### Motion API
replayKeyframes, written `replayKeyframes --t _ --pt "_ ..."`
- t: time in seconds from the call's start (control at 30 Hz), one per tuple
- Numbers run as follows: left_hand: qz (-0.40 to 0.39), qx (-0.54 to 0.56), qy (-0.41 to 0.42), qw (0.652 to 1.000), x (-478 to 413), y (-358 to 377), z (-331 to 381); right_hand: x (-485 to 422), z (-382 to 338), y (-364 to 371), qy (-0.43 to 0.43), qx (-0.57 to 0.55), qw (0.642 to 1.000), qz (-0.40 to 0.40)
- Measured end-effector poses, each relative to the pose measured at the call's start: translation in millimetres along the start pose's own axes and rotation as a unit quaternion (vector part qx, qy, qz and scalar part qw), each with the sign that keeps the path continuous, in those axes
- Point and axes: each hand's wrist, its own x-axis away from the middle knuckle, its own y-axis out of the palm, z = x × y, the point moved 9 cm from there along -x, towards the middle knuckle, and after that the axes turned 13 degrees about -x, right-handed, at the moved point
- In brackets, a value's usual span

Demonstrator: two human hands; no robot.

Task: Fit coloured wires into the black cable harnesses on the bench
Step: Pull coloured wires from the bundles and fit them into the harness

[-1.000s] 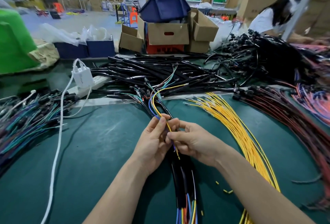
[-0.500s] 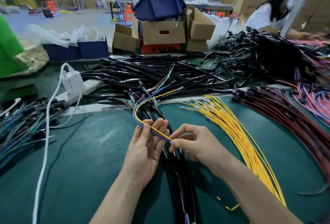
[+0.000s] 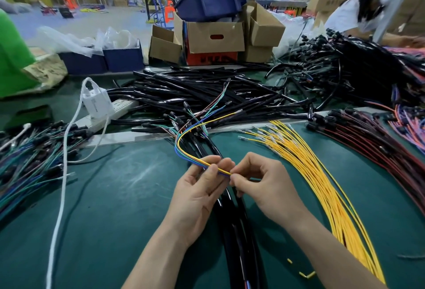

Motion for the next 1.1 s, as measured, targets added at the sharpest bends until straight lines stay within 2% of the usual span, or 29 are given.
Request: replayKeyframes --t 0.13,0.3,0.4,0.53,0.63,0.77,0.87,1.1 --pt "0.001 -0.050 0.021 0.999 1.3 1.2 2.6 1.2 0.2 2.7 -0.003 0.008 1.000 -0.006" --pt "0.036 -0.025 0.024 0.999 -2.1 -6.4 3.8 4.8 -12.5 10.6 -0.067 0.059 0.996 -0.020" --pt "0.046 -0.028 0.019 0.998 -2.0 -7.4 1.7 7.4 -15.3 9.2 -0.097 0.089 0.991 0.000" --pt "0.041 -0.032 0.034 0.998 -2.2 -5.8 2.7 8.8 -13.4 4.9 -0.096 0.079 0.992 0.033" --pt "0.043 -0.041 0.046 0.997 -2.5 -7.4 5.1 7.9 -6.2 4.3 -0.056 0.043 0.996 0.048" --pt "-0.004 -0.091 0.050 0.995 -0.9 3.1 5.3 6.1 11.5 1.2 0.069 -0.148 0.986 0.036" --pt "-0.023 -0.122 0.040 0.991 0.0 7.6 0.7 7.5 12.5 4.3 0.086 -0.179 0.980 0.004" --pt "-0.016 -0.096 0.020 0.995 0.8 7.7 2.2 8.7 7.2 7.1 0.107 -0.217 0.966 -0.087"
